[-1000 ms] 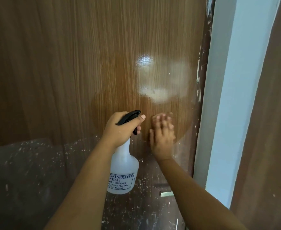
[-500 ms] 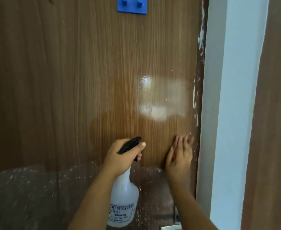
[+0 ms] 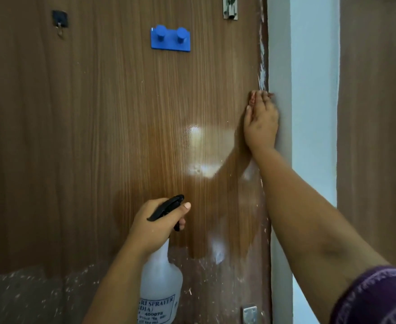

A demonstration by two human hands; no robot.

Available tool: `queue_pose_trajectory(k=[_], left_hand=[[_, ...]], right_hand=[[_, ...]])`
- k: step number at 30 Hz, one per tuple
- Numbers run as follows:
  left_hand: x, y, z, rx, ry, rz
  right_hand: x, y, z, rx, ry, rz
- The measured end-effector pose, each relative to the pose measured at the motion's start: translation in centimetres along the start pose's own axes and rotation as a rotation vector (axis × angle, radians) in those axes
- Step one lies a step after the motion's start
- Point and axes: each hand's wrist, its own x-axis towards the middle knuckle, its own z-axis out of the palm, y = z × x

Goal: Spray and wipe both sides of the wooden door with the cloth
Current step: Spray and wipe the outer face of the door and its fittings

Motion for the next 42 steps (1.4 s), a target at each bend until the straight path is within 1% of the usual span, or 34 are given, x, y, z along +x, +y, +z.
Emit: queue_pose_trajectory(k=[2,4,6,9,10,12,13,14,16,17,18,19,20,21,22,24,26,27,28,29,30,31,33,34,35,36,38,39,40,41,42], left_hand=[[-0.1,-0.1,-0.2,-0.04,0.01,-0.009],[-0.3,-0.1,-0.3,-0.038,0.006,-0.012],[-0.7,-0.1,-0.4,-0.035,0.017,-0.01],[-1.6,-0.8,-0.7,-0.052,0.037,-0.052],[-1.9,-1.1,-1.0,-0.051,0.041,-0.065],[-2.4,-1.9,-1.4,-0.046,0.031,-0.089],[-2.7,-2.2,-1.5,-0.034,0.023,-0.1],[-3.0,-2.5,-1.7,-0.022,0.026,-0.1],[-3.7,-2.8,-2.1,-0.022,0.047,-0.092],[-4.0,-3.1,-2.3,-0.027,0.064,-0.092],[-4.4,-3.4,-2.6,-0.031,0.077,-0.093],[-4.8,-3.5,-2.9,-0.034,0.067,-0.095],[-5.1,-3.8,-3.2,-0.034,0.048,-0.093],[-5.4,-3.9,-3.5,-0.042,0.028,-0.096],[-5.7,-4.2,-3.7,-0.046,0.01,-0.101],[-5.8,-4.7,-3.9,-0.056,0.003,-0.119],[-5.7,-4.9,-4.0,-0.054,0.001,-0.12],[-5.6,-4.8,-3.9,-0.042,0.007,-0.122],[-5.9,-5.0,-3.6,-0.039,0.011,-0.129],[-5.7,-4.9,-3.5,-0.031,0.019,-0.127],[-6.1,-5.2,-3.2,-0.027,0.013,-0.135],[-6.2,-5.4,-3.2,-0.02,0.014,-0.141],[-6.8,-5.9,-3.1,-0.023,0.029,-0.154],[-7.1,-6.1,-3.1,-0.036,0.048,-0.167],[-7.6,-6.2,-3.1,-0.056,0.062,-0.195],[-7.9,-6.4,-3.2,-0.078,0.068,-0.217],[-8.4,-6.7,-3.3,-0.084,0.056,-0.234],[-8.4,-6.7,-3.2,-0.07,0.051,-0.234],[-8.5,-7.0,-3.2,-0.05,0.049,-0.234],[-8.5,-7.2,-3.1,-0.026,0.047,-0.231],[-8.6,-7.4,-3.0,-0.001,0.045,-0.228]], right_hand=[[-3.5,-0.7,0.4,-0.004,0.072,-0.022],[-10.1,-1.4,0.8,0.038,0.09,-0.061],[-18.3,-1.6,0.8,0.069,0.005,-0.127],[-28.4,1.0,0.1,0.02,-0.182,-0.282],[-29.6,2.3,-0.4,-0.007,-0.231,-0.35],[-28.1,4.1,-1.1,-0.036,-0.289,-0.444],[-26.6,4.3,-1.2,-0.043,-0.265,-0.423],[-24.7,4.0,-1.2,-0.039,-0.198,-0.342],[-20.9,3.0,-0.8,-0.021,-0.044,-0.059],[-19.3,2.1,-0.4,-0.017,0.007,0.074],[-18.6,0.9,0.0,-0.017,0.049,0.166],[-18.8,-0.3,0.4,-0.033,0.079,0.217],[-19.9,-1.6,1.0,-0.045,0.085,0.223],[-21.8,-3.0,1.5,-0.047,0.07,0.174],[-24.2,-4.3,2.1,-0.041,0.039,0.072],[-29.5,-6.2,3.4,0.026,-0.08,-0.246],[-34.2,-6.7,3.6,0.075,-0.246,-0.596],[-34.7,-6.4,3.3,0.092,-0.339,-0.723],[-34.5,-5.6,2.6,0.085,-0.404,-0.803],[-33.1,-5.1,2.2,0.06,-0.417,-0.822],[-32.2,-3.8,1.4,0.027,-0.426,-0.732],[-30.8,-2.3,0.7,0.012,-0.397,-0.558],[-29.1,2.1,-0.8,-0.034,-0.264,-0.178],[-29.1,4.0,-1.6,-0.046,-0.2,-0.065],[-29.8,5.0,-2.0,-0.052,-0.152,0.008],[-30.7,5.0,-1.8,-0.051,-0.114,0.087],[-32.8,2.4,-0.9,-0.04,-0.081,0.255],[-33.8,0.8,-0.3,-0.03,-0.101,0.25],[-35.3,-0.7,0.2,-0.025,-0.167,0.138],[-37.1,-1.8,0.5,-0.012,-0.271,-0.074],[-38.7,-2.0,0.5,-0.003,-0.377,-0.326]])
